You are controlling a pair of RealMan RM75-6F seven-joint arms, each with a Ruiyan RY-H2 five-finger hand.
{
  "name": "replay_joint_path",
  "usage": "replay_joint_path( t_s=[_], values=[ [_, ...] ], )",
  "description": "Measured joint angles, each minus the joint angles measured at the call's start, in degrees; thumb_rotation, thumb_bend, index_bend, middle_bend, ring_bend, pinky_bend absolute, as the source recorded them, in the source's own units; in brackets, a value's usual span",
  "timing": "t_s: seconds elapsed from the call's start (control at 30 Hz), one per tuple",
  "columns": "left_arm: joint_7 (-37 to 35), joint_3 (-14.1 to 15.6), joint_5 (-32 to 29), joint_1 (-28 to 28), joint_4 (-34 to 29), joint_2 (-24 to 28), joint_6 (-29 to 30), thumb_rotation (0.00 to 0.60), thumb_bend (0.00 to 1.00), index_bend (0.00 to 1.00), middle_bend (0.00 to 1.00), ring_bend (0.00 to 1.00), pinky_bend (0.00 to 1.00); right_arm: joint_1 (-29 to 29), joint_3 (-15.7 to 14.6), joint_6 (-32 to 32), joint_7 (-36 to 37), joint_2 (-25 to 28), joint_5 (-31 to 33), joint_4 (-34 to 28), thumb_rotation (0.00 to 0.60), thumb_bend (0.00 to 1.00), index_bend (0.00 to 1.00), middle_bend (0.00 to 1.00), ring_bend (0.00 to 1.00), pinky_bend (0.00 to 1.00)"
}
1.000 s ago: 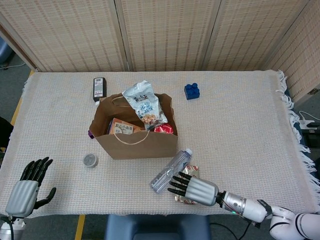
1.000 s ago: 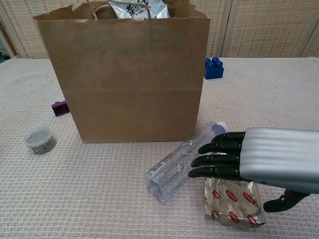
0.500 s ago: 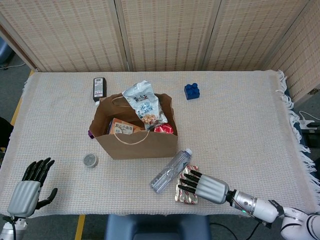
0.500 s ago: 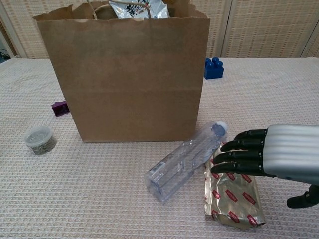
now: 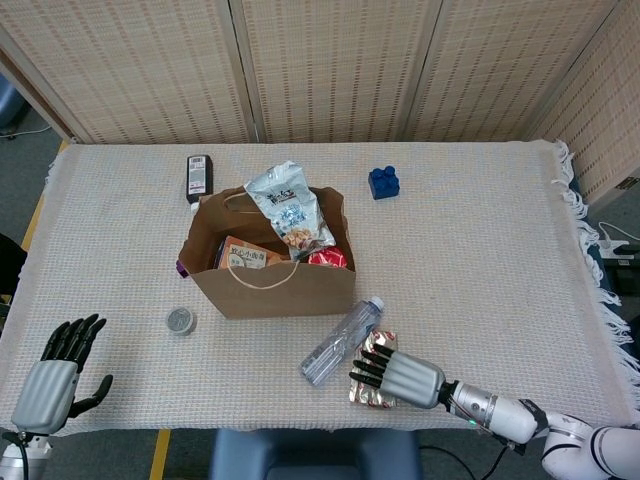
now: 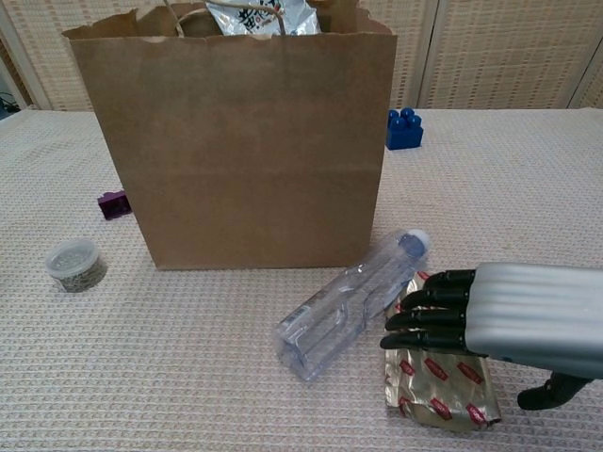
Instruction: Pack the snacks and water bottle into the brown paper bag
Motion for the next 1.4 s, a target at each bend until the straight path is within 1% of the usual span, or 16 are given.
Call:
replay_joint_path(
  t_s=[0.07,0.17,0.2,0.27,0.3,0.37,0.47,0.57,0.77,0.97,1.07,1.17,1.2,1.27,1.3,1.4],
  values=[
    [-0.2,0.0,0.1,0.0,-0.1,0.1,0.1,0.600,0.36,0.00,0.00,0.00,0.03,-0.1,0.1,-0.2,-0.7,-0.5,0.3,0.0,0.600,0.00,0.13,0.16,0.16,0.24],
    [-0.3,0.0,0.2,0.1,-0.2,0.3,0.3,0.600,0.37,0.00,0.00,0.00,0.03,-0.3,0.2,0.0,-1.5,-1.1,0.5,0.1,0.600,0.02,0.20,0.22,0.21,0.29],
    [-0.4,0.0,0.3,0.1,-0.2,0.3,0.3,0.600,0.37,0.00,0.00,0.00,0.03,-0.4,0.2,0.2,-1.7,-1.2,0.7,0.2,0.600,0.05,0.21,0.23,0.22,0.31],
    [-0.4,0.1,0.3,0.1,-0.3,0.3,0.3,0.600,0.36,0.00,0.00,0.00,0.03,-0.6,0.3,0.6,-1.7,-1.5,0.9,0.4,0.600,0.17,0.27,0.27,0.28,0.36],
    [-0.4,0.1,0.3,0.1,-0.3,0.3,0.3,0.600,0.36,0.00,0.00,0.00,0.03,-0.8,0.3,0.8,-1.7,-1.6,1.1,0.5,0.600,0.21,0.30,0.29,0.31,0.38],
    [-0.4,0.1,0.4,0.1,-0.3,0.3,0.3,0.600,0.37,0.00,0.00,0.00,0.03,-0.9,0.3,0.8,-1.9,-1.7,1.5,0.7,0.600,0.30,0.38,0.35,0.38,0.45],
    [-0.3,0.1,0.4,0.1,-0.3,0.3,0.3,0.600,0.37,0.00,0.00,0.00,0.03,-1.1,0.2,0.7,-2.0,-1.6,2.1,0.8,0.600,0.39,0.49,0.42,0.47,0.56],
    [-0.3,0.1,0.3,0.1,-0.3,0.3,0.2,0.600,0.36,0.00,0.00,0.00,0.03,-1.2,0.0,1.2,-1.6,-1.2,2.1,0.7,0.600,0.45,0.56,0.47,0.53,0.61],
    [-0.4,0.1,0.2,0.0,-0.3,0.3,0.1,0.600,0.37,0.00,0.00,0.00,0.03,-2.0,-0.3,5.4,0.7,0.8,1.7,-0.1,0.600,0.46,0.58,0.49,0.54,0.62],
    [-0.2,0.2,0.4,0.1,-0.4,0.3,0.3,0.600,0.36,0.00,0.00,0.00,0.03,-4.1,0.8,15.3,4.6,4.0,1.6,-1.0,0.600,0.46,0.59,0.49,0.54,0.62],
    [0.1,0.2,0.6,0.1,-0.4,0.2,0.3,0.600,0.36,0.00,0.00,0.00,0.03,-5.5,2.8,22.1,7.1,5.9,2.1,-1.3,0.600,0.46,0.60,0.50,0.54,0.62],
    [0.6,0.3,0.6,0.1,-0.4,-0.1,0.2,0.600,0.36,0.00,0.00,0.00,0.03,-6.8,6.2,29.0,9.4,7.7,3.4,-2.0,0.600,0.46,0.60,0.51,0.54,0.62],
    [0.8,0.3,0.6,0.1,-0.5,-0.2,0.1,0.600,0.36,0.00,0.00,0.00,0.03,-7.2,8.1,31.5,10.1,8.3,4.2,-2.6,0.600,0.46,0.60,0.51,0.54,0.62],
    [1.1,0.3,0.6,0.0,-0.5,-0.3,0.0,0.600,0.36,0.00,0.00,0.00,0.03,-7.6,11.2,34.2,10.6,9.1,5.6,-3.8,0.600,0.46,0.61,0.51,0.54,0.62],
    [1.3,0.3,0.6,0.0,-0.5,-0.4,-0.1,0.600,0.36,0.00,0.00,0.00,0.03,-7.7,13.3,35.3,10.7,9.4,6.8,-5.1,0.600,0.46,0.61,0.51,0.54,0.62],
    [1.6,0.4,0.7,0.0,-0.4,-0.5,-0.1,0.600,0.36,0.00,0.00,0.00,0.03,-7.4,18.4,36.1,9.8,9.6,10.3,-9.6,0.600,0.46,0.61,0.51,0.54,0.62]
  ],
)
